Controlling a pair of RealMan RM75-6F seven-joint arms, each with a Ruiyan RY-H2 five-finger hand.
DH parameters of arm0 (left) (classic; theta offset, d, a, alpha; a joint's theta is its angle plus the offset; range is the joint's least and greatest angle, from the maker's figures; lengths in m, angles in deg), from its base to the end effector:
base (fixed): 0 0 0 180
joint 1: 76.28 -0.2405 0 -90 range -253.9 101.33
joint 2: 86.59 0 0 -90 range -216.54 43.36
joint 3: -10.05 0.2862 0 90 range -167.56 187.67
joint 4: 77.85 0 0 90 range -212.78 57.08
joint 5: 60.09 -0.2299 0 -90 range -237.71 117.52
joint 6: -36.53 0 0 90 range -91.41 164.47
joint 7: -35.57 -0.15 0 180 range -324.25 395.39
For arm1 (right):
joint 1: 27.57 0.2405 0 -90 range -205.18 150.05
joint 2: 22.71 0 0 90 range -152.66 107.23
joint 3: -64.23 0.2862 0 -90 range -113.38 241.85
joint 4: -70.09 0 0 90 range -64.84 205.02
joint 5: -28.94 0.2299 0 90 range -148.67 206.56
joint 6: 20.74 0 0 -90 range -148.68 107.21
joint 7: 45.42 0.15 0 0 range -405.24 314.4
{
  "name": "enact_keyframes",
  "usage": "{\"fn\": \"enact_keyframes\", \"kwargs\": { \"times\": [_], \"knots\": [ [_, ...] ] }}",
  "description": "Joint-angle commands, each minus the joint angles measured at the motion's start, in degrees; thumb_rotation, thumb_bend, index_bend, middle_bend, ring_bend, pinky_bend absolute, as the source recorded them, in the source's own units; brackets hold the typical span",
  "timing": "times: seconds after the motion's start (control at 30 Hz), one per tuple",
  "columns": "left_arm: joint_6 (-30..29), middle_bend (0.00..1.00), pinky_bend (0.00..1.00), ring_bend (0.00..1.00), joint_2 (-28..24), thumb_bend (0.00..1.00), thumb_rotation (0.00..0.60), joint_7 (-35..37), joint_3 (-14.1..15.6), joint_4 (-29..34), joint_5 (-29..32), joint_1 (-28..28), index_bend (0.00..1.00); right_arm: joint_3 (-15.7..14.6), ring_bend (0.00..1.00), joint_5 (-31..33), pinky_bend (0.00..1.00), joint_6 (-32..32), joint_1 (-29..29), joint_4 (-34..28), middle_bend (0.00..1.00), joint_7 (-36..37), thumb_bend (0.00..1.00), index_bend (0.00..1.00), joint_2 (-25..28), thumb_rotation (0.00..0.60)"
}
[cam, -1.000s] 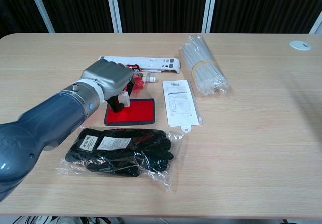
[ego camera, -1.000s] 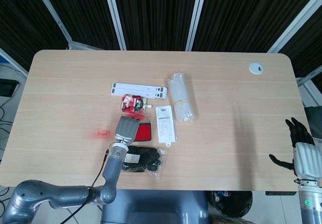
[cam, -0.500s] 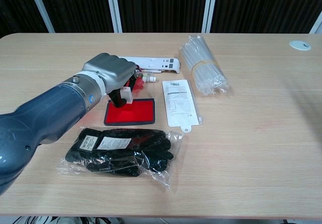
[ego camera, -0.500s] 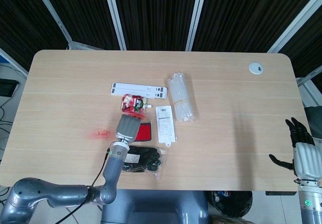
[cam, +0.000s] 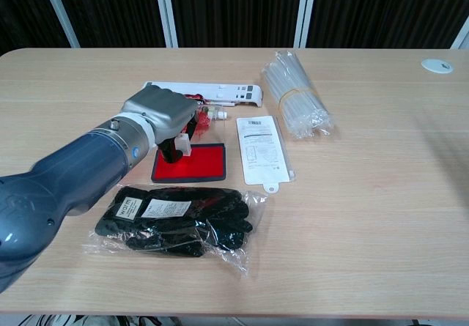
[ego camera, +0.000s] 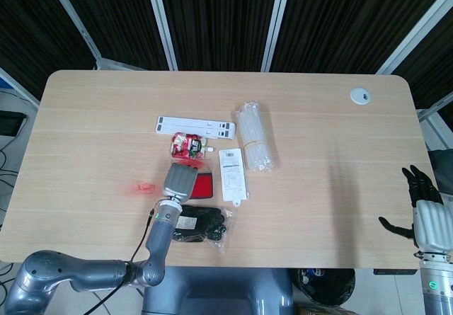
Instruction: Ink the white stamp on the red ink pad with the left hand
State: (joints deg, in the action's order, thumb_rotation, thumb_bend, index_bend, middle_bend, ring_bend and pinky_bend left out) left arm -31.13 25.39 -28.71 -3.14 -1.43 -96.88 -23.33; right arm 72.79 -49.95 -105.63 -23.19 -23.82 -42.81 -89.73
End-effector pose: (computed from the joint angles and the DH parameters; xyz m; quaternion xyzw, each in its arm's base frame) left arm -0.0961 0.3572 -0.1429 -0.7750 -0.2836 -0.2101 0.5242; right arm -0.3457 -0.2084 0.1543 0.5106 -0.4272 0.4325 0.6080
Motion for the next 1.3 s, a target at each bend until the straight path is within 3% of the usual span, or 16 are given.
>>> {"fn": "enact_keyframes", "kwargs": {
  "times": [0.03,0.4,0.8,1.1,1.3],
  "knots": [
    [0.2,0.79,0.69,0.63,0.3,0.52,0.600,0.1,0.2,-0.6,0.1,0.1,0.79,0.0,0.00,0.0,0.17,0.0,0.0,0.0,0.00,0.0,0.10,0.00,0.0,0.600],
    [0.3,0.79,0.69,0.63,0.3,0.53,0.600,1.0,0.2,-0.8,-0.4,-0.1,0.79,0.0,0.00,-0.1,0.17,-0.1,0.0,0.0,0.00,0.1,0.10,0.00,0.0,0.600],
    [-3.3,0.79,0.69,0.63,-4.7,0.52,0.600,0.5,-1.4,8.0,-2.0,-0.3,0.79,-0.1,0.00,-0.4,0.17,-0.4,-0.1,0.0,0.00,0.1,0.10,0.00,0.1,0.600],
    [-6.0,0.78,0.68,0.62,-12.8,0.52,0.600,2.7,1.5,15.6,-3.9,-4.2,0.79,-0.2,0.00,-0.7,0.17,-0.5,-0.2,0.0,0.00,0.1,0.10,0.00,0.0,0.600],
    [-5.5,0.77,0.68,0.62,-16.0,0.53,0.600,5.2,4.7,14.9,-4.2,-7.0,0.78,-0.2,0.00,-0.7,0.17,-0.6,-0.2,0.0,0.00,0.1,0.10,0.00,-0.1,0.600]
  ]
}}
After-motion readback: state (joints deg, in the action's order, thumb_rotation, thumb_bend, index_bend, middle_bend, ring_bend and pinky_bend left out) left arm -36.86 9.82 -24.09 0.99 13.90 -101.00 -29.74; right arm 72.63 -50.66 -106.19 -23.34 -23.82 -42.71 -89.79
